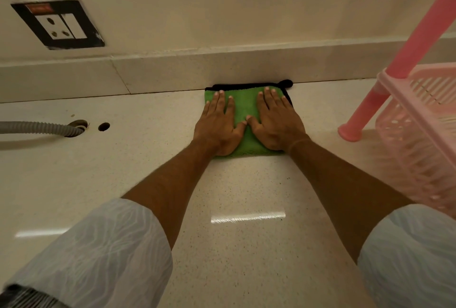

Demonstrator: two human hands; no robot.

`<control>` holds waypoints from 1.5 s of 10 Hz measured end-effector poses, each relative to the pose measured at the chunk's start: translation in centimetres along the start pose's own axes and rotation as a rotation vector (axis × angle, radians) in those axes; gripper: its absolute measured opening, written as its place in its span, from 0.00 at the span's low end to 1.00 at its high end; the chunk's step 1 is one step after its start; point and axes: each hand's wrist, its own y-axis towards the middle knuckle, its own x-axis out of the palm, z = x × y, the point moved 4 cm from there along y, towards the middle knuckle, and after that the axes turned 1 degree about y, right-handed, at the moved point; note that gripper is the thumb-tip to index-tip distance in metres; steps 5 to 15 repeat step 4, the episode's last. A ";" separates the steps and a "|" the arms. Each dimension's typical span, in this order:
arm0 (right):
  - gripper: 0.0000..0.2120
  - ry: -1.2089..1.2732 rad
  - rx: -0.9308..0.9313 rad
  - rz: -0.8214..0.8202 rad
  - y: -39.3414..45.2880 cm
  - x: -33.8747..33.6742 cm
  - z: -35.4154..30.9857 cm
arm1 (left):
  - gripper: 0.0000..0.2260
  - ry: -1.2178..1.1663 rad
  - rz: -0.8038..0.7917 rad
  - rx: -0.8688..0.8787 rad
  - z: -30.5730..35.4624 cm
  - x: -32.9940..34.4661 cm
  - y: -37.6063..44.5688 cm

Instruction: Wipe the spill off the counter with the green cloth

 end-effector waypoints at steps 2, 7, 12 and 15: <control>0.33 0.078 -0.001 0.116 -0.9 -0.7 -0.4 | 0.33 -0.007 0.052 -0.079 0.4 -1.3 -1.5; 0.33 0.046 0.011 0.286 -3.5 -2.6 -1.9 | 0.33 0.074 0.134 -0.087 -0.1 -3.8 -5.8; 0.33 0.046 0.011 0.286 -3.5 -2.6 -1.9 | 0.33 0.074 0.134 -0.087 -0.1 -3.8 -5.8; 0.33 0.046 0.011 0.286 -3.5 -2.6 -1.9 | 0.33 0.074 0.134 -0.087 -0.1 -3.8 -5.8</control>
